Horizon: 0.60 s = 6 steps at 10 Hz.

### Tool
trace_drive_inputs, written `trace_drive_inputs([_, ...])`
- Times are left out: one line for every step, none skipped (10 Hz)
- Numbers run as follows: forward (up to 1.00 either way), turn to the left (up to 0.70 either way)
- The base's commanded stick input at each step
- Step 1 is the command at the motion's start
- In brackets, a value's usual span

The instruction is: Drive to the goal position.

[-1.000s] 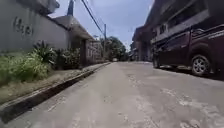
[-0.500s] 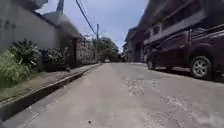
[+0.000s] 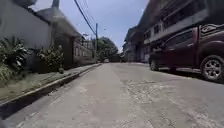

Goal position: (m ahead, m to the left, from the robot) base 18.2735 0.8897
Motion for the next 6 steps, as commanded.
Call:
trace_drive_inputs([1.0, 0.01])
trace_drive_inputs([1.0, 0.01])
trace_drive_inputs([1.0, 0.01])
trace_drive_inputs([1.0, 0.01])
trace_drive_inputs([1.0, 0.01])
trace_drive_inputs([1.0, 0.01])
